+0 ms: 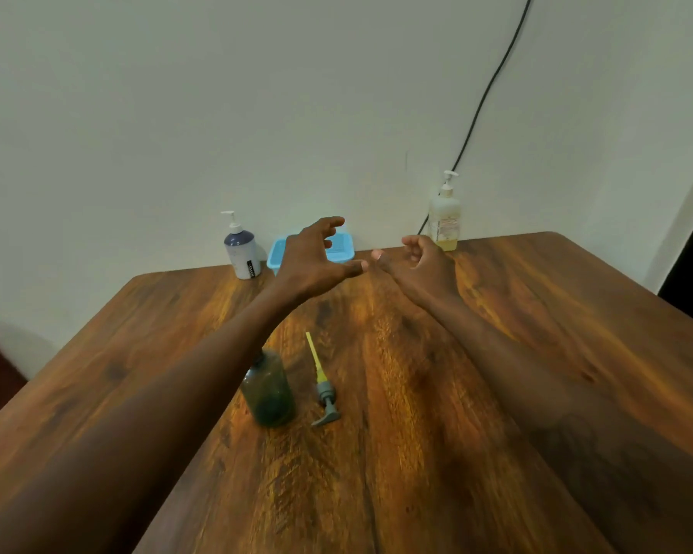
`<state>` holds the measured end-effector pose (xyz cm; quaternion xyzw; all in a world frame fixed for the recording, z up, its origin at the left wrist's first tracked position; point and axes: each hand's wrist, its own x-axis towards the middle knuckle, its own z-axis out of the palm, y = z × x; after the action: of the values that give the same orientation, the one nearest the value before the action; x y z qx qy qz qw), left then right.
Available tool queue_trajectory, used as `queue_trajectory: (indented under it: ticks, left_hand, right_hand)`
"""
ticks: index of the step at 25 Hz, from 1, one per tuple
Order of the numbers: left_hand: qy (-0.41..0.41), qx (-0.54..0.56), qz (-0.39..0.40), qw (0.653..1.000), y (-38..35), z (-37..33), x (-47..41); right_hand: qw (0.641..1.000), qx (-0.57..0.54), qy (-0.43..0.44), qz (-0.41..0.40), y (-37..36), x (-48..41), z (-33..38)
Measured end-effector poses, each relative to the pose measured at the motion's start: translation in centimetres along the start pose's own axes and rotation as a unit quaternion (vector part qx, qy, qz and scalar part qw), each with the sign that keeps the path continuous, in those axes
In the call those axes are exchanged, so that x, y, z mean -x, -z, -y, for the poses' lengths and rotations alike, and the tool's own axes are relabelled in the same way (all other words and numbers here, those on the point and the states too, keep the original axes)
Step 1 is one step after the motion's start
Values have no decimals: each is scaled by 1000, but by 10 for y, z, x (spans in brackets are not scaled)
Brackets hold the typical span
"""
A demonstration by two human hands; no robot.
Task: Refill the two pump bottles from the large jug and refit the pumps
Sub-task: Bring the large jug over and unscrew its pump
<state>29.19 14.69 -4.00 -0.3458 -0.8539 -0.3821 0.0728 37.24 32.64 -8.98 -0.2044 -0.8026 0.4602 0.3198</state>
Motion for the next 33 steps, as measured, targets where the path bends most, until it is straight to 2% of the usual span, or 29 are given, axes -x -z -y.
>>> queue_trajectory:
  ticks: [3, 10, 15, 24, 28, 33]
  left_hand:
    - [2, -12, 21, 1000, -32, -9, -59]
    - [3, -40, 74, 996, -130, -14, -191]
    - [-5, -48, 101, 994, -192, -14, -252]
    - [-4, -27, 113, 993, -231, -18, -276]
    - [-6, -41, 123, 992, -221, -21, -269]
    - [-12, -18, 123, 992, -188, -27, -240]
  right_hand:
    - [999, -5, -19, -35, 8, -52, -18]
    - [990, 60, -53, -117, 14, -175, -80]
    - [982, 100, -54, -148, 17, -244, -115]
    - [982, 120, -12, -143, 3, -297, -135]
    - [978, 105, -29, -176, 6, -291, -124]
    - [975, 130, 6, -181, 13, -245, -102]
